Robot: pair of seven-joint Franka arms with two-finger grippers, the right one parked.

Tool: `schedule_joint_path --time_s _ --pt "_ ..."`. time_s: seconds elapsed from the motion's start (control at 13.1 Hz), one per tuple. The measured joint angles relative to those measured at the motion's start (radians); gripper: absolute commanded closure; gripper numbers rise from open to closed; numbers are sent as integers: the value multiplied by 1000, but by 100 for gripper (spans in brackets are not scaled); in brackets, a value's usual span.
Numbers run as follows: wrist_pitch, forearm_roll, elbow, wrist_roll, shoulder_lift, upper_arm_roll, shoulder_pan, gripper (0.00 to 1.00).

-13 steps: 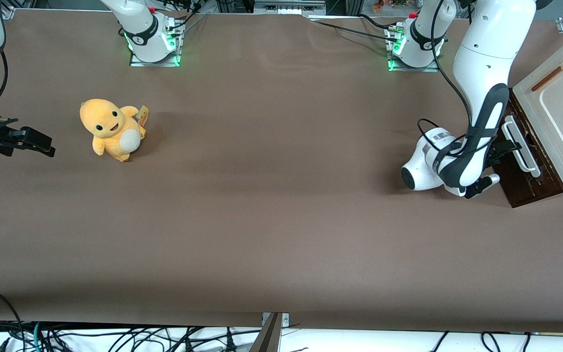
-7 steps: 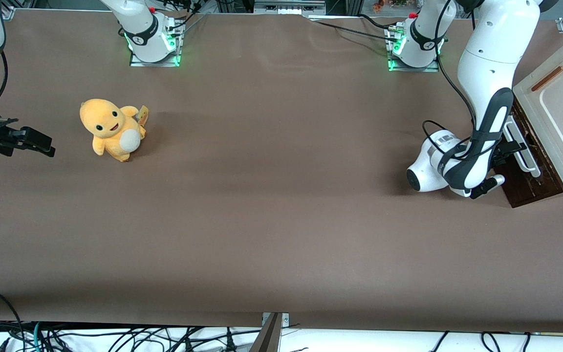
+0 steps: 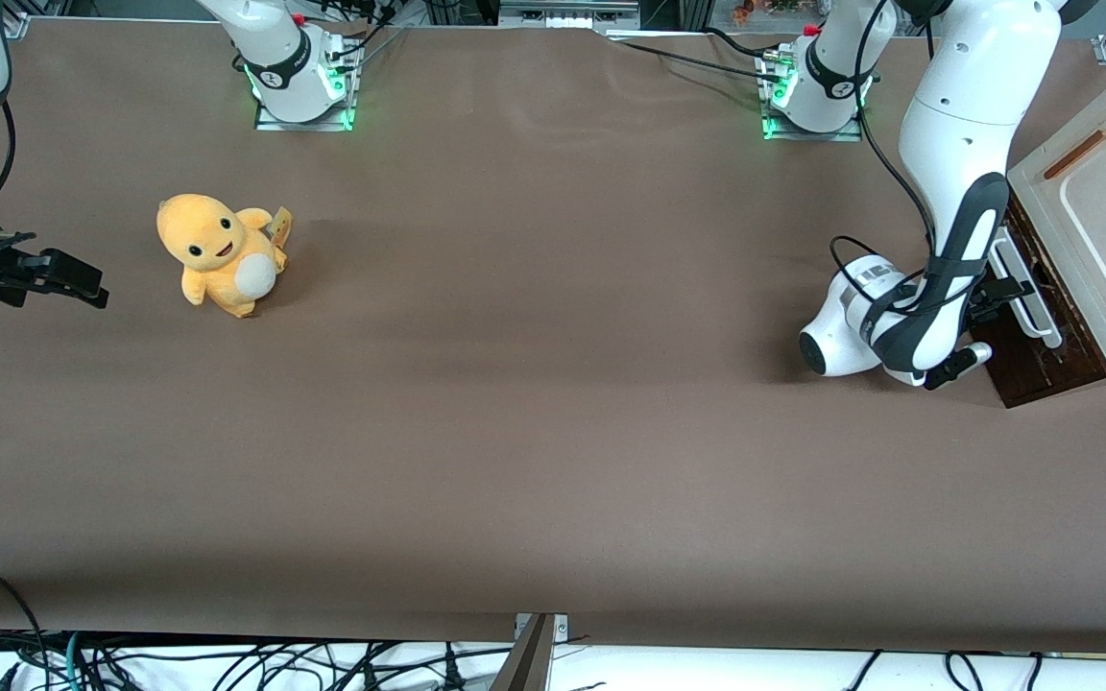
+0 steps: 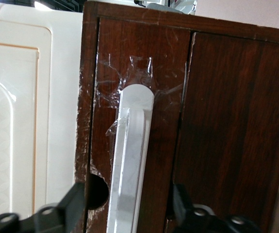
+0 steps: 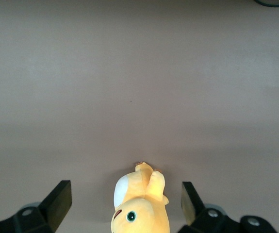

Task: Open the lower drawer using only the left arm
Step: 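Move the open left gripper onto the white bar handle, then close the left gripper around the white bar handle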

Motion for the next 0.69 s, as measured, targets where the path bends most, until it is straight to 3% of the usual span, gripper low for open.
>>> schedule_joint_path --time_s 0.69 --pt "0 0 -5 0 1 0 11 55"
